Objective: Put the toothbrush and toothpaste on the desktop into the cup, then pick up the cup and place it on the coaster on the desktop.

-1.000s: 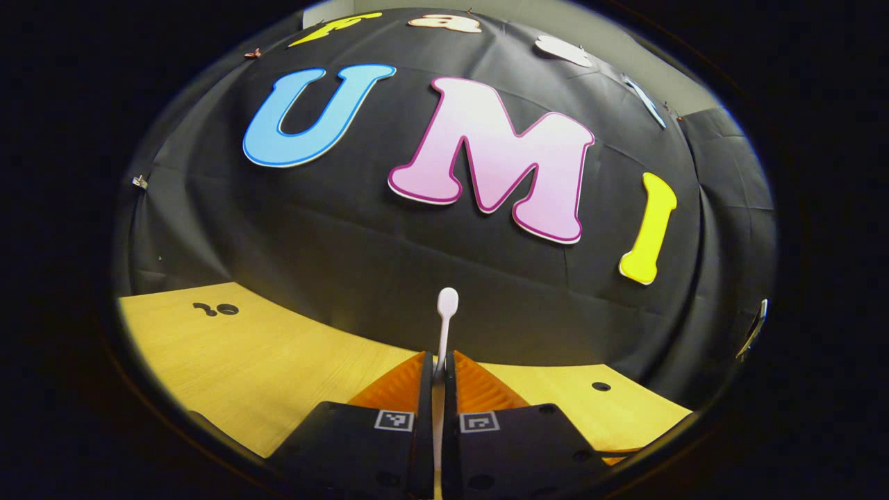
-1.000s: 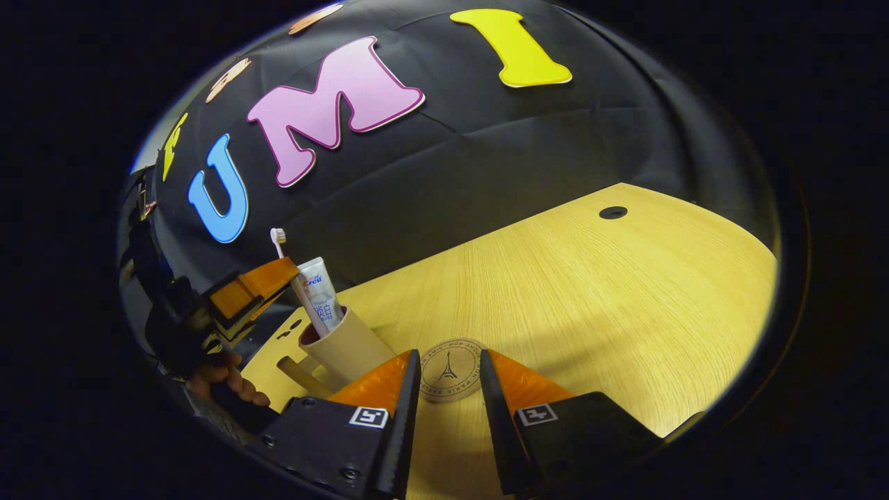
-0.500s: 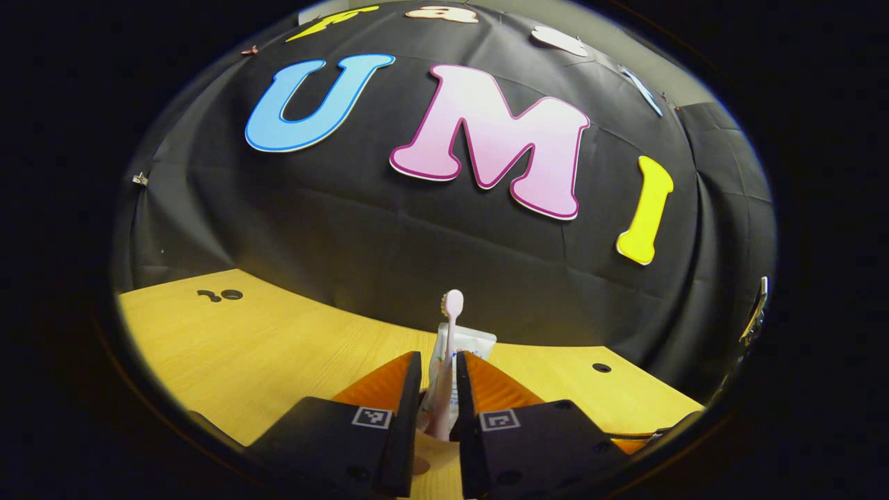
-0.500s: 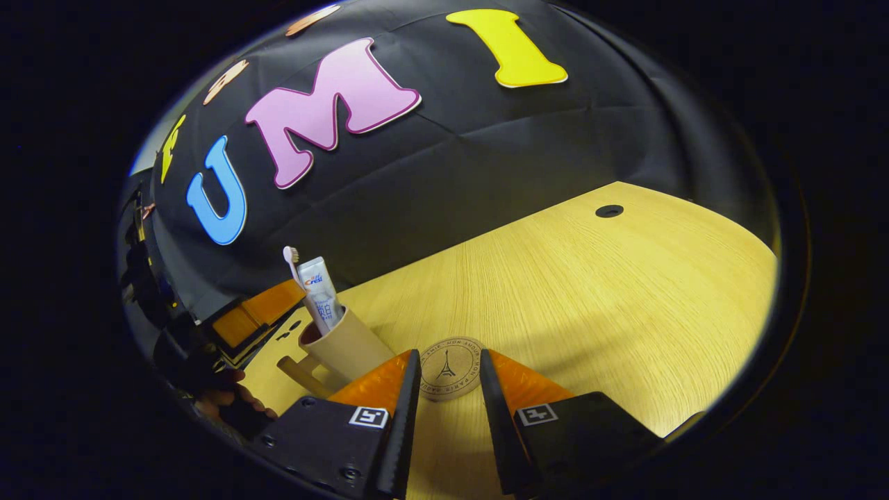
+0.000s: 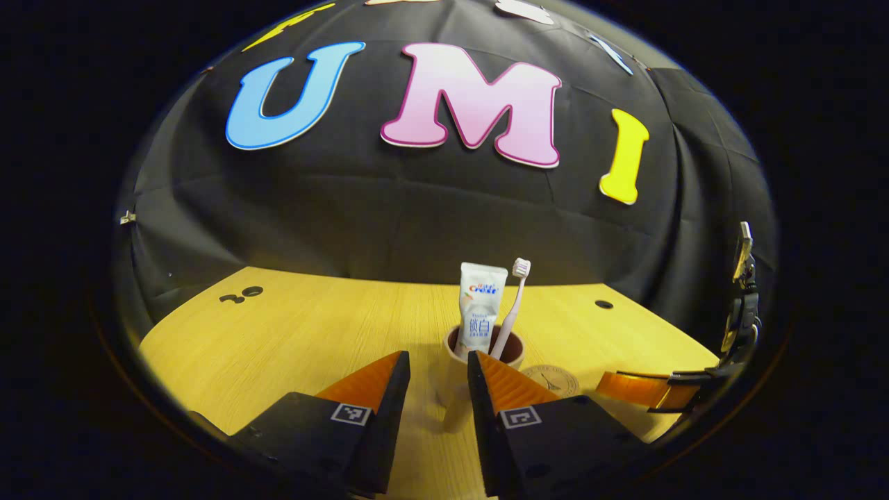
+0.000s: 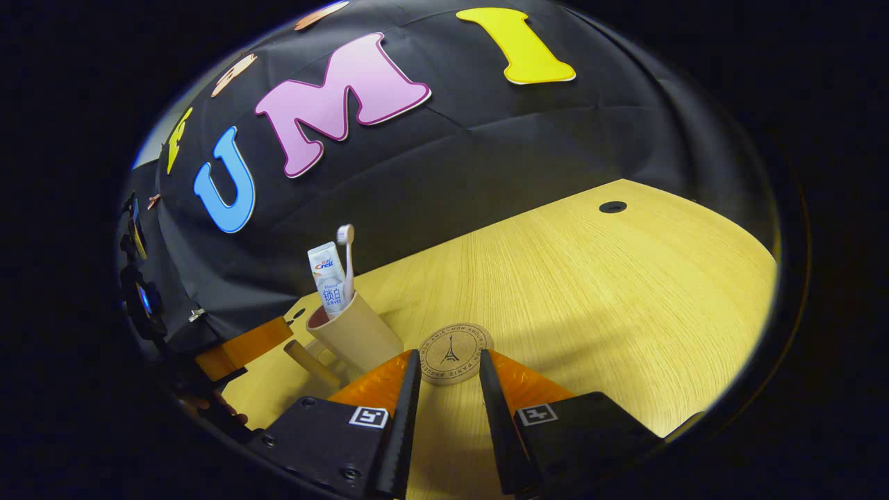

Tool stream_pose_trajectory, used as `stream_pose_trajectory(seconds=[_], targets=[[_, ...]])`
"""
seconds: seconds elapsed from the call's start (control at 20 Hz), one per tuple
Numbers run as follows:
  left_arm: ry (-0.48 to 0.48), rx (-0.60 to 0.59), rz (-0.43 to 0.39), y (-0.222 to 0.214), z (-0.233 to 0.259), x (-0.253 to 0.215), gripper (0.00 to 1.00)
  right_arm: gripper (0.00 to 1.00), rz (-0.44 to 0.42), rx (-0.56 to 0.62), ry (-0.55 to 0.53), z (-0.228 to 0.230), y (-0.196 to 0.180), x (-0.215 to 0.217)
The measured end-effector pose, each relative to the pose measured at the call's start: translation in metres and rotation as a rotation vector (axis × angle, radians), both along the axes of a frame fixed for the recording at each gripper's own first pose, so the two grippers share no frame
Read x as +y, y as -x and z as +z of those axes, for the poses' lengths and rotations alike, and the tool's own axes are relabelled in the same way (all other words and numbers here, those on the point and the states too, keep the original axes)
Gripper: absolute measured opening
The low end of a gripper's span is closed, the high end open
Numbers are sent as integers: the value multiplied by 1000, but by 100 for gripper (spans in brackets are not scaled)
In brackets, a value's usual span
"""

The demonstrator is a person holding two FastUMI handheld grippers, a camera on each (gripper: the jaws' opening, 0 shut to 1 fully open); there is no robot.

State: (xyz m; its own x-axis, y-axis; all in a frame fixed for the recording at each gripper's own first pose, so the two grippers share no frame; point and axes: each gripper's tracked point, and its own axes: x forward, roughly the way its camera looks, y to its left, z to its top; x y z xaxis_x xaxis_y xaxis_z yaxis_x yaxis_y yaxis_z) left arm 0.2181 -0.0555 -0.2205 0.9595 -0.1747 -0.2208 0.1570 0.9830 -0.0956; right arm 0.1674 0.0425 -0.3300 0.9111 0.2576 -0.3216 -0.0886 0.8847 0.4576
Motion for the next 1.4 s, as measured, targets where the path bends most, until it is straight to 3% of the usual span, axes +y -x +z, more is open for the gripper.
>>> stream_pose_trajectory(seconds=[0.2,0.4,1.15,1.4], targets=[[43,190,-137,20,-15,-21,63,52,1,18,-5,-1,8,-5],[-27,397,-198,25,-44,-15,72,52,15,28,-11,-3,17,-9],[-363,679,-416,-16,-85,-15,73,52,34,43,-19,-15,27,-34],[-392,764,-439,-26,-90,-22,72,52,49,55,-53,-18,25,-34]])
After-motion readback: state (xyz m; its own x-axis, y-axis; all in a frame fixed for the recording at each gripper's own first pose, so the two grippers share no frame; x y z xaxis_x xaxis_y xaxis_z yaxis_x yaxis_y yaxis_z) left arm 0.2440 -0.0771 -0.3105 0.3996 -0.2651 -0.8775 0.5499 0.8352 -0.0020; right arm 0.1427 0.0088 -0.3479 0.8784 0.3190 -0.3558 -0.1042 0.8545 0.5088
